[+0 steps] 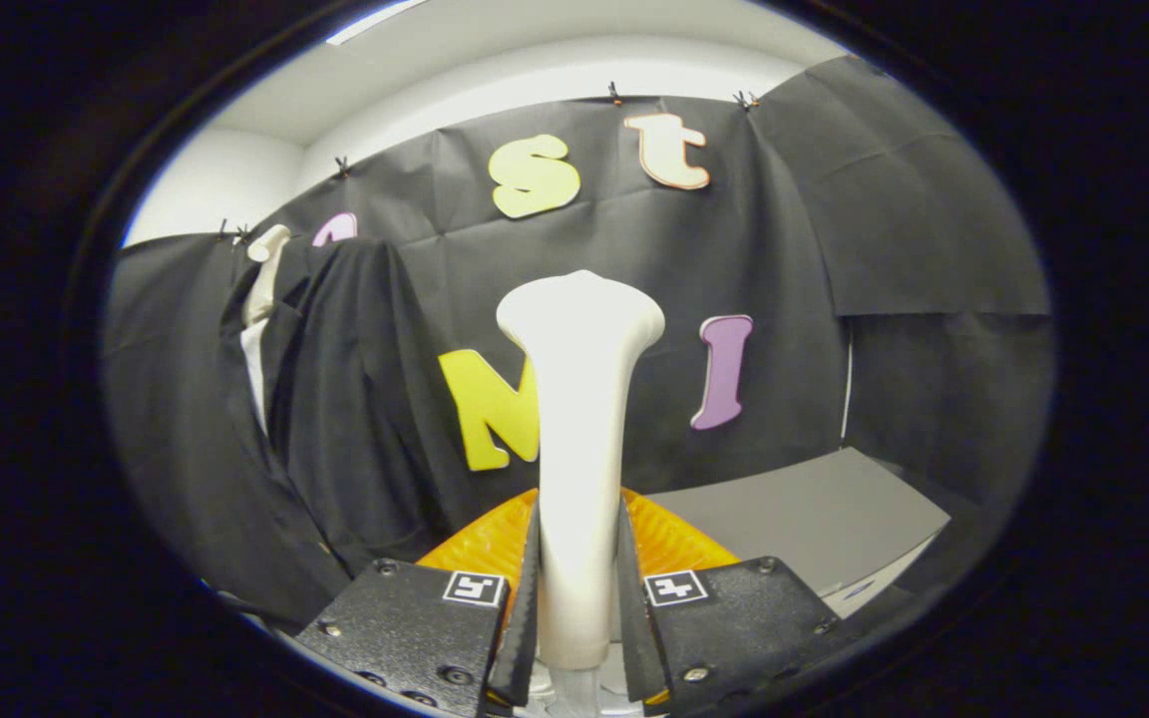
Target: Iron the clothes twice with a garment steamer, once on the left side and once on the right side.
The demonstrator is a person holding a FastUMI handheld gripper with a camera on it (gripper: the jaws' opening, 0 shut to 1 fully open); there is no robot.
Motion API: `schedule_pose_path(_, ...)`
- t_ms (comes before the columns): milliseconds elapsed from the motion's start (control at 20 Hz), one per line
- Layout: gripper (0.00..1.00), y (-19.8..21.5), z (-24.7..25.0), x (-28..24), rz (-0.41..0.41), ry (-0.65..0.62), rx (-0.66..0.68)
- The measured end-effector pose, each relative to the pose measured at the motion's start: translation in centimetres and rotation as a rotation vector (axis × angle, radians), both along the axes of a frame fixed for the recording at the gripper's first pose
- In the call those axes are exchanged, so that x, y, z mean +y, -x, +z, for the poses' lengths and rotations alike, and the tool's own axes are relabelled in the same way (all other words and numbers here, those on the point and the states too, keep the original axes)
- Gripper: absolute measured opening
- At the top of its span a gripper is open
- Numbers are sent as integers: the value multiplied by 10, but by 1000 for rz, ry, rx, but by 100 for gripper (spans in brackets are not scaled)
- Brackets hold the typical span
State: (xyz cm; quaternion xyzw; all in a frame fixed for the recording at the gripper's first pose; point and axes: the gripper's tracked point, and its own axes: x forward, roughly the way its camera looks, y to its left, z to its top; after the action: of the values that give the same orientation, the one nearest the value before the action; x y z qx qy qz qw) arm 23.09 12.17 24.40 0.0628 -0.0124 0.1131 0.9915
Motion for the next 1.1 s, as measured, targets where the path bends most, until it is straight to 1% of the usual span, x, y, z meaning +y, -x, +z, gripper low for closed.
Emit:
schedule_pose_path(250, 38, 13, 28, 60, 52, -17, -54)
schedule_pose_path(400, 38, 21, 48, 90, 62, -6, -104)
schedule_pose_path(550, 38, 24, 58, 122, 82, 18, -137)
schedule_pose_path(900, 38, 45, 78, 171, 132, 48, -199)
schedule_pose_path(1100, 38, 44, 93, 196, 117, 89, -249)
